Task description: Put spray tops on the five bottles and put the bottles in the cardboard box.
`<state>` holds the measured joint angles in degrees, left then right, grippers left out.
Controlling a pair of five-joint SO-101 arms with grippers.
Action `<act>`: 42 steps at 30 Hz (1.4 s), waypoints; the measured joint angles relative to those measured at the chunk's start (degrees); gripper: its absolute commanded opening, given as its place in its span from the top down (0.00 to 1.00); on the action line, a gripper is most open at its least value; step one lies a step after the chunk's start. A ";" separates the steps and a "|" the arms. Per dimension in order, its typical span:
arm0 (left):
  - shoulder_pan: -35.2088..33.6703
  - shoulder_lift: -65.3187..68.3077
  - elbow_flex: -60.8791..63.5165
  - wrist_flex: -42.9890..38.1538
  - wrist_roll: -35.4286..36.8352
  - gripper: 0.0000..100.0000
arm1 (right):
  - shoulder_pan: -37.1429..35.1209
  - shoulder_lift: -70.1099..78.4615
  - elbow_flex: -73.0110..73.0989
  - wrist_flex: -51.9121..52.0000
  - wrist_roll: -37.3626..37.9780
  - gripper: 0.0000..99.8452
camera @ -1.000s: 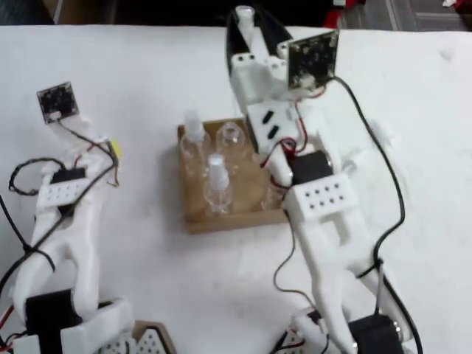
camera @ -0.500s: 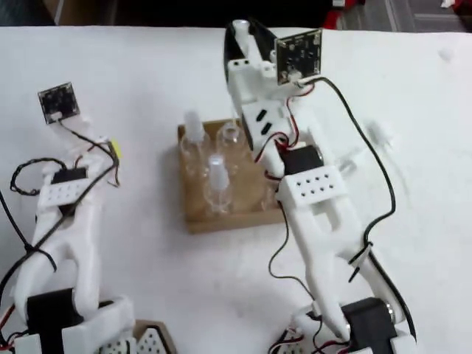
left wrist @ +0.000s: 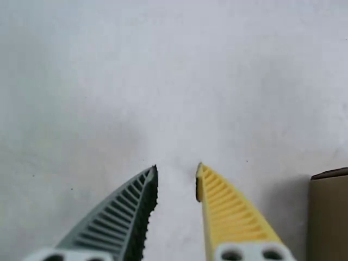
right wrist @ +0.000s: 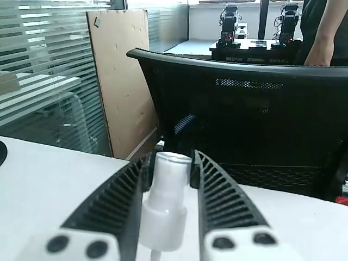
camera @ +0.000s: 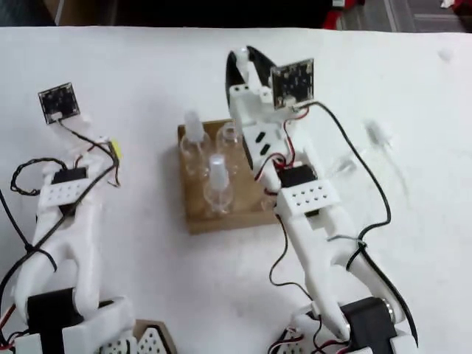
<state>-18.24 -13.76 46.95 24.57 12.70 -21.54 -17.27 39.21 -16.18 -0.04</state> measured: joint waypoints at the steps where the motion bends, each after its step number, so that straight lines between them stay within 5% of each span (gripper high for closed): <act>1: 0.00 0.00 0.00 0.00 0.00 0.88 | 0.00 0.00 1.67 -1.76 0.00 0.98; 23: 0.00 0.00 0.00 0.00 0.00 0.88 | -3.78 0.00 13.98 -8.88 0.00 0.97; 29: 0.00 0.00 0.00 0.00 0.00 0.88 | -3.87 0.00 14.15 -8.88 0.00 0.85; 42: 0.00 0.00 0.00 0.00 0.00 0.88 | -3.87 0.00 15.82 -8.97 0.00 0.88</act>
<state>-18.24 -13.76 46.95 24.57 12.70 -25.41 -17.27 55.03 -25.14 -0.04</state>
